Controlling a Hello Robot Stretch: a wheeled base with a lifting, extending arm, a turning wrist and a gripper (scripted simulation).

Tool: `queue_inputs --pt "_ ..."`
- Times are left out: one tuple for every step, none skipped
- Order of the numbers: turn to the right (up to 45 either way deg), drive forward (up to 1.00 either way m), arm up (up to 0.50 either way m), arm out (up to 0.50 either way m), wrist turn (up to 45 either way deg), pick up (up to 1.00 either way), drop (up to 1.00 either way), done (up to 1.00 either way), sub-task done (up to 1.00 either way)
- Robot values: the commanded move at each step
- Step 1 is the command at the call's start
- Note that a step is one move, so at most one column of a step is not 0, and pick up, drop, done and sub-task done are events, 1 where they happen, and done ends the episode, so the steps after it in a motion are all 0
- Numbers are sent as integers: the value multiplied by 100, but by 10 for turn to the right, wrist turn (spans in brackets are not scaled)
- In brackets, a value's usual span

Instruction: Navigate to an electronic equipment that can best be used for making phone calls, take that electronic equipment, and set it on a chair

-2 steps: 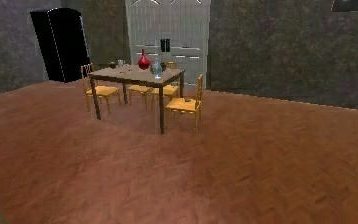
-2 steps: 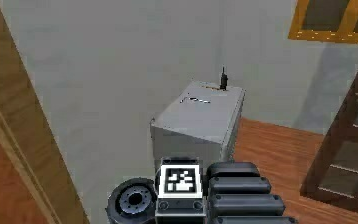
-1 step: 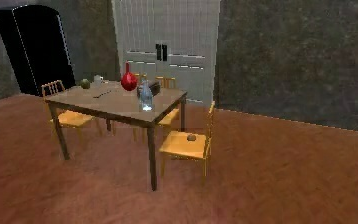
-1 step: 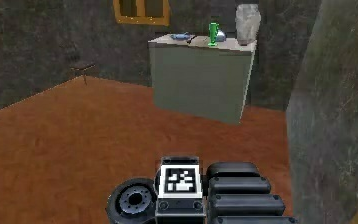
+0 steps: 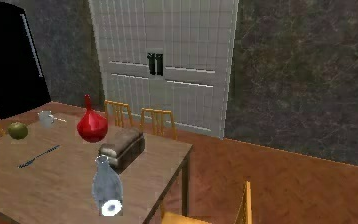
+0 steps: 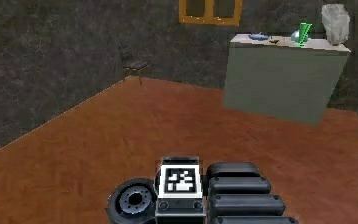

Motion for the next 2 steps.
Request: queue_inputs --pt "0 15 0 0 0 0 0 0 0" --pt "420 0 0 0 0 0 0 0 0"
